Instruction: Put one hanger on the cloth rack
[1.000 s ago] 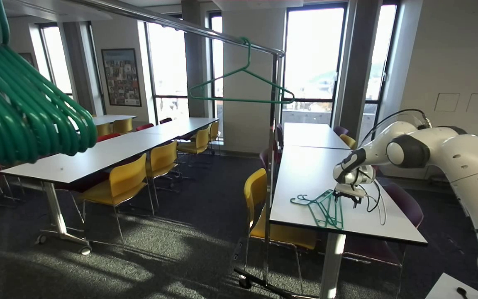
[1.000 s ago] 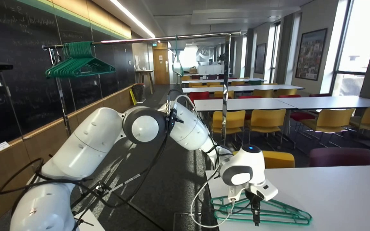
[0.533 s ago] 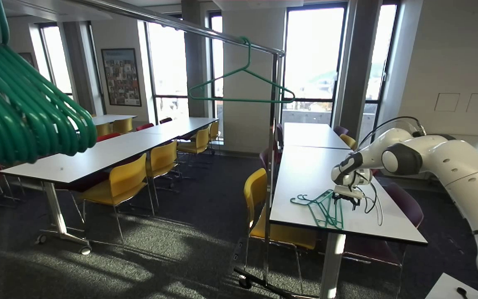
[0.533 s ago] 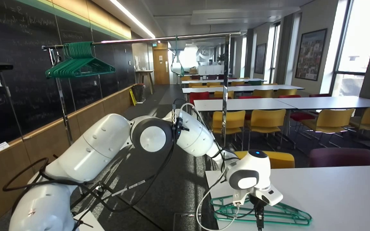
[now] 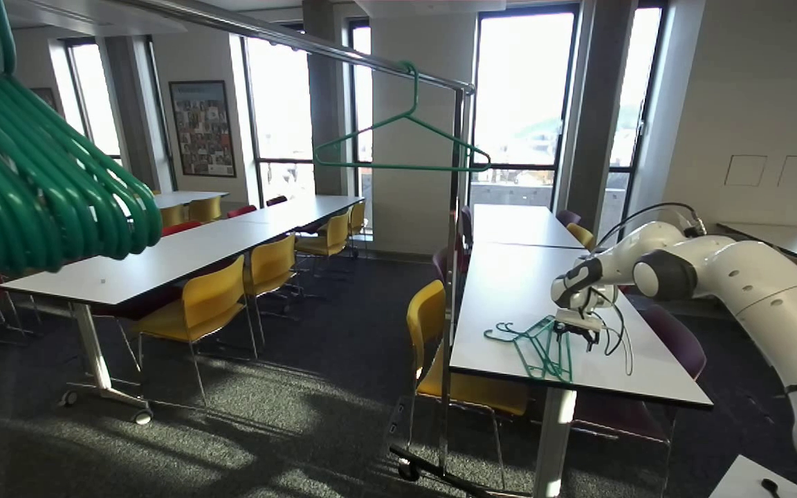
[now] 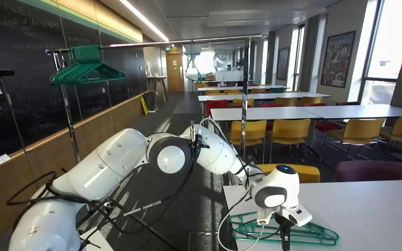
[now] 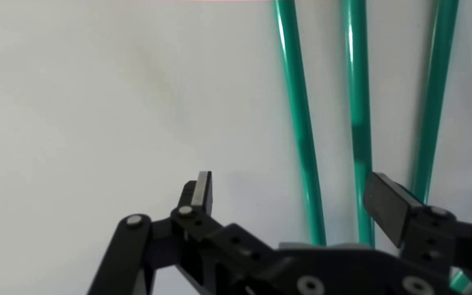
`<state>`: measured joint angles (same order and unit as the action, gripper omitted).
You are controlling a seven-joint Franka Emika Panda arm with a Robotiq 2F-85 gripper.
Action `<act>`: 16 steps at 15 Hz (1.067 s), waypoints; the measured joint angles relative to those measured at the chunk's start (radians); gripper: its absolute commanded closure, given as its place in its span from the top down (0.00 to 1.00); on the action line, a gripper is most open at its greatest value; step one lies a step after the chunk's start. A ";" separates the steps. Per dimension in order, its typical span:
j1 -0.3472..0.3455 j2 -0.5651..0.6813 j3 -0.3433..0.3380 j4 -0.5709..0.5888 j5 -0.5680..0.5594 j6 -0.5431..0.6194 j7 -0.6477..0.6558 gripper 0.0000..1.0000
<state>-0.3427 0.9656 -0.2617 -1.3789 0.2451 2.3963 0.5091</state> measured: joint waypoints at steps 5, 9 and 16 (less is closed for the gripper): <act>-0.006 0.025 0.000 0.049 0.000 -0.041 0.013 1.00; -0.012 0.029 0.000 0.067 0.000 -0.057 0.014 1.00; -0.021 0.029 0.000 0.071 0.000 -0.057 0.014 1.00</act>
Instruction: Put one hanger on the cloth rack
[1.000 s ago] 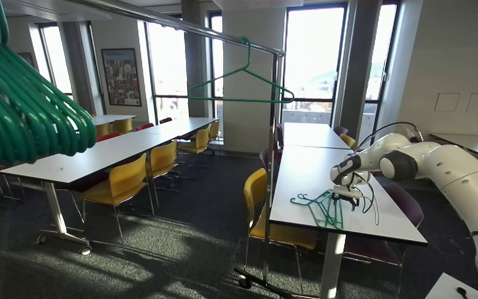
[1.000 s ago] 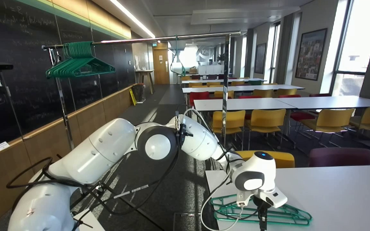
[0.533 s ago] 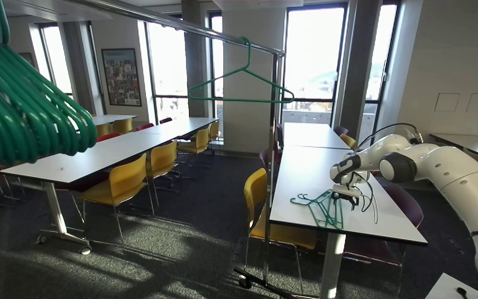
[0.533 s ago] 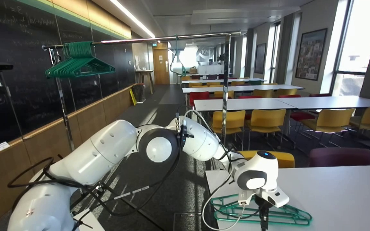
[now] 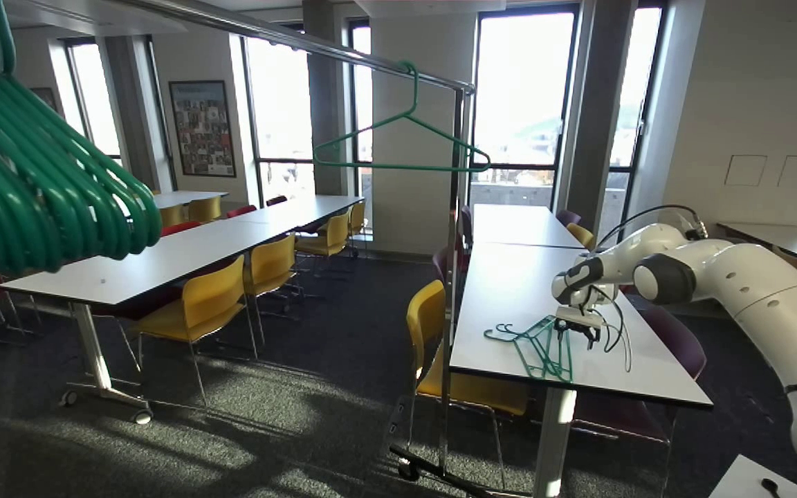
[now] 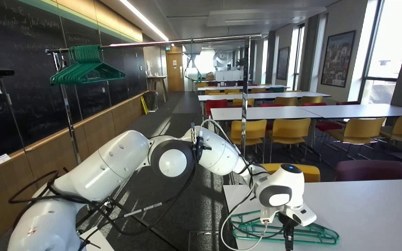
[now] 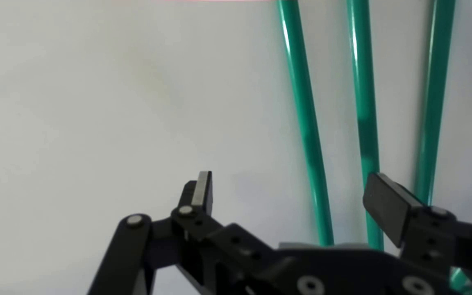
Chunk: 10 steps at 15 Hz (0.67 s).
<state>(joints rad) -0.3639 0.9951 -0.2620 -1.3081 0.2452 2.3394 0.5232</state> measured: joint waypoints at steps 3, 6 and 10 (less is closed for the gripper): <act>-0.003 0.000 0.000 0.000 0.001 0.000 0.000 1.00; -0.005 -0.002 0.002 0.000 0.006 0.000 -0.001 1.00; -0.008 -0.010 0.003 -0.004 0.014 0.000 -0.002 1.00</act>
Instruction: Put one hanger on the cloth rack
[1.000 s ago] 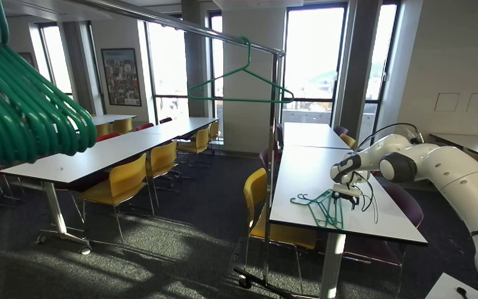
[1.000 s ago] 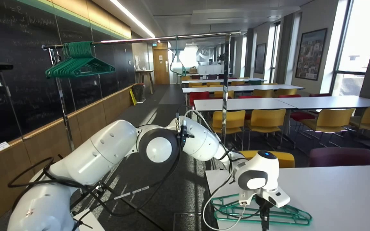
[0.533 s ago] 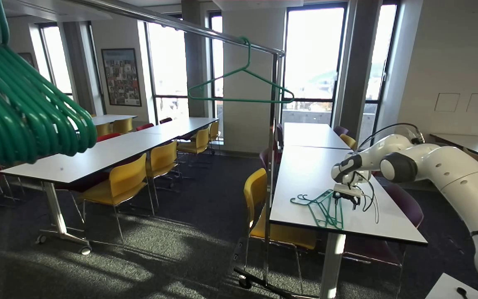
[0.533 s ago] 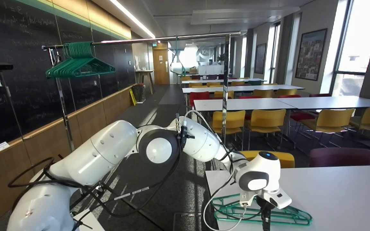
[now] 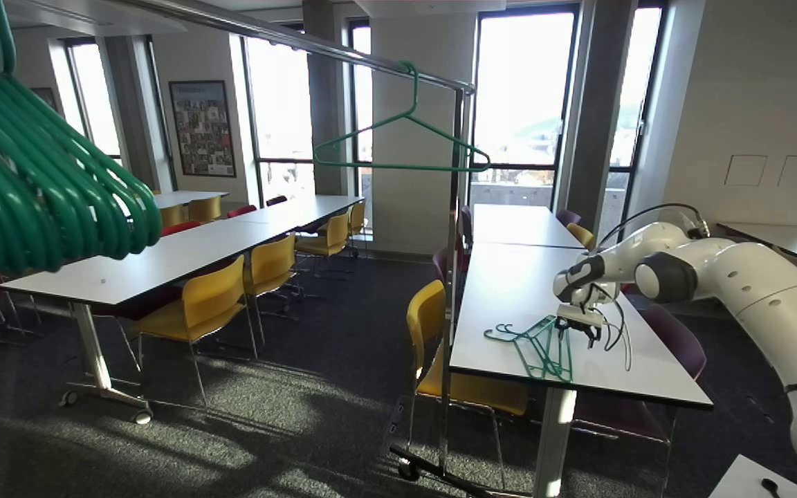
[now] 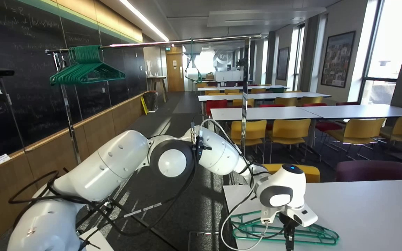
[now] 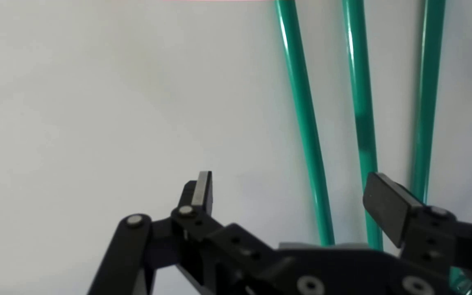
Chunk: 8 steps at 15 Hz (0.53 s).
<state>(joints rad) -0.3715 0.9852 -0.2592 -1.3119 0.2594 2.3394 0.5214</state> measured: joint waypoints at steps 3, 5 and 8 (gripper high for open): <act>-0.006 -0.001 0.000 0.000 0.002 0.000 0.000 1.00; -0.010 -0.001 0.001 -0.001 0.002 0.000 0.000 1.00; -0.012 0.000 0.001 -0.003 0.002 0.000 0.000 0.86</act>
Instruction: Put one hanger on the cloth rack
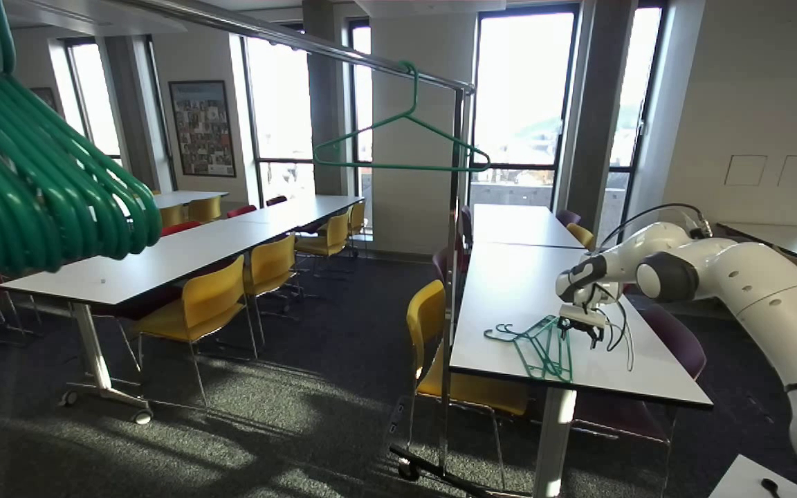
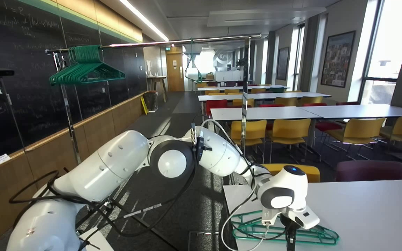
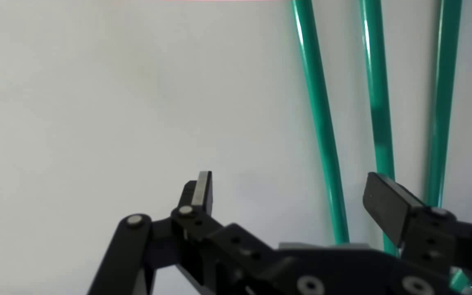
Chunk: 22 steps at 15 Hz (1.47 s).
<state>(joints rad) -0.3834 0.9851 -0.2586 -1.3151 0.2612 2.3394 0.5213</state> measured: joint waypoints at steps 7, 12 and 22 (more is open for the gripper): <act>0.000 0.001 0.000 -0.001 0.000 0.000 -0.001 0.29; 0.000 0.001 0.000 -0.001 0.000 0.000 -0.001 0.07; 0.000 0.001 0.000 -0.001 0.000 0.000 -0.002 0.86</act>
<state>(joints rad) -0.3837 0.9861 -0.2586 -1.3157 0.2612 2.3390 0.5193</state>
